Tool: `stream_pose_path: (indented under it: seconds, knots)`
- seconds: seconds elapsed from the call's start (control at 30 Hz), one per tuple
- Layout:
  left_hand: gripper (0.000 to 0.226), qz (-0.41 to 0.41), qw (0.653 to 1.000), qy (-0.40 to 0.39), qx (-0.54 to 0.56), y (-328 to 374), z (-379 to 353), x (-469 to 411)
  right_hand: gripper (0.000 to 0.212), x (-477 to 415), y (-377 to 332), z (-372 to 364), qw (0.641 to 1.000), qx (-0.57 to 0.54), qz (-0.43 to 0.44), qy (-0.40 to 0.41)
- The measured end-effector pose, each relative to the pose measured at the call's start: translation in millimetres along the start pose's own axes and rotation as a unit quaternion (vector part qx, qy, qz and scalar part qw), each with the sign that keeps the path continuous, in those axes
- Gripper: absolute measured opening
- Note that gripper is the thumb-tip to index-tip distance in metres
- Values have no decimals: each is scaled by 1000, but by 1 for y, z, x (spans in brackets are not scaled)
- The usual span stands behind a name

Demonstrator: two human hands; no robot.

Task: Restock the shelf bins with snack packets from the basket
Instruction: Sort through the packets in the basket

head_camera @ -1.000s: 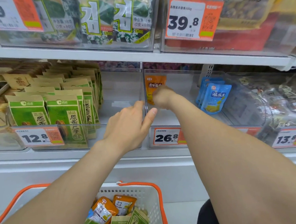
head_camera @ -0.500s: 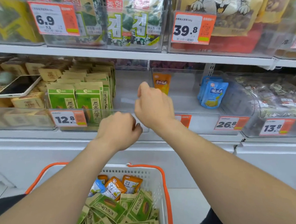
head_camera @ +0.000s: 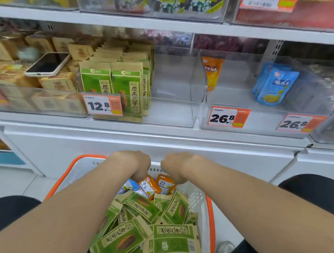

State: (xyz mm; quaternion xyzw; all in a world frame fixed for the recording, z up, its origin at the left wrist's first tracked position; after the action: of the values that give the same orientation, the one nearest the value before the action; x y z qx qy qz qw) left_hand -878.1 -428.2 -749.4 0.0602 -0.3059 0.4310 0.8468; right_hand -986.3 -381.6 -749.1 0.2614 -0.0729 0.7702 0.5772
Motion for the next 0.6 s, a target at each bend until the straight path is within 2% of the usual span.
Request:
stream_pose_path:
  seconds: [0.1,0.2,0.3,0.4,0.5,0.6]
  knots:
    - [6,-13,999,19,33,-1,2,-13,37,-21,-5,-30,999,-7,21,-47]
    - [16,-23,999,13,40,3,4,-18,50,-36,-9,-43,996,-31,37,-70]
    - [20,-24,999,0,35,3,1,-22,48,-49,-17,-56,993,-17,47,-108]
    - [11,-24,999,-3,34,-5,-3,-29,33,-51,-28,-61,986,79,79,-122]
    - [34,-17,999,-12,47,-11,-4,-30,7,-55,-38,-71,976,118,97,-158]
    - [39,-19,998,-16,57,-9,-2,-29,6,-55,-40,-78,976,82,84,-185]
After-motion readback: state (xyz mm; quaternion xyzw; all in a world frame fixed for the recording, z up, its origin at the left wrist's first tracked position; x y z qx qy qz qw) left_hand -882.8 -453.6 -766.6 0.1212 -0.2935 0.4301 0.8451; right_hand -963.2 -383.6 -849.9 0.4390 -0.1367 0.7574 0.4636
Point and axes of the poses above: each hand's wrist, its own x-axis away from the middle knuckle, its own z-axis out of the back of the hand, y = z × x, the point moved 6 cm from there along -x, towards the middle knuckle, and after that the axes turned 3 degrees about y, right-handed, at the moved point
